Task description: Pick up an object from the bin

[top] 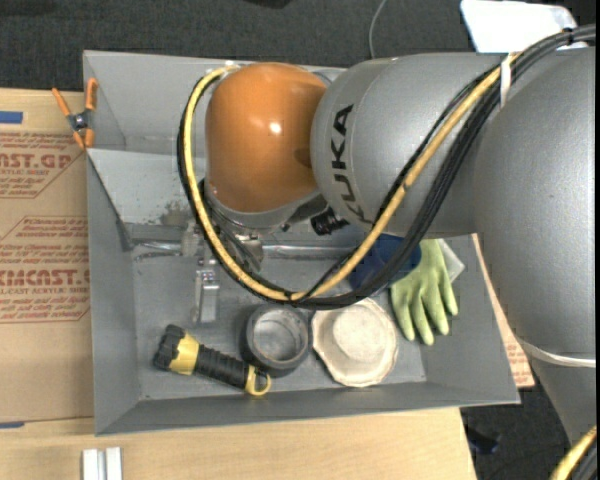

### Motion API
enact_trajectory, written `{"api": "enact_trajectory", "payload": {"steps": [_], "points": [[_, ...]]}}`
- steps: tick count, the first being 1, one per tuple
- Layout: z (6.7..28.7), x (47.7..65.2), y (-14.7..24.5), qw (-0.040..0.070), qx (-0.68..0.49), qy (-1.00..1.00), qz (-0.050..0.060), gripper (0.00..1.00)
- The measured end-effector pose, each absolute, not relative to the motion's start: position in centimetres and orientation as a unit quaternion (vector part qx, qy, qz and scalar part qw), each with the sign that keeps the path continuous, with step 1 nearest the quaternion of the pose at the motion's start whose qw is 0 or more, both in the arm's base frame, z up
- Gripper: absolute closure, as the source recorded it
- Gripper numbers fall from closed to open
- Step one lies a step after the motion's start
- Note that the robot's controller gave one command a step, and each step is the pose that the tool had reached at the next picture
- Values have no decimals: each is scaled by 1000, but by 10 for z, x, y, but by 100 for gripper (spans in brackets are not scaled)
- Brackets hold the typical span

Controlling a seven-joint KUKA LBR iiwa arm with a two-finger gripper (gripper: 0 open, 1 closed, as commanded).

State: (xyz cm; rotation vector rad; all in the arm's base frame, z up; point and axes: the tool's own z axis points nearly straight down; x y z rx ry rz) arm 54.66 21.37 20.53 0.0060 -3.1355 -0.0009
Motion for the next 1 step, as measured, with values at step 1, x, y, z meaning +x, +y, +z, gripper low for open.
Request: {"api": "enact_trajectory", "payload": {"steps": [1], "points": [[210,549,213,-1,1,-1000,-1,0]]}}
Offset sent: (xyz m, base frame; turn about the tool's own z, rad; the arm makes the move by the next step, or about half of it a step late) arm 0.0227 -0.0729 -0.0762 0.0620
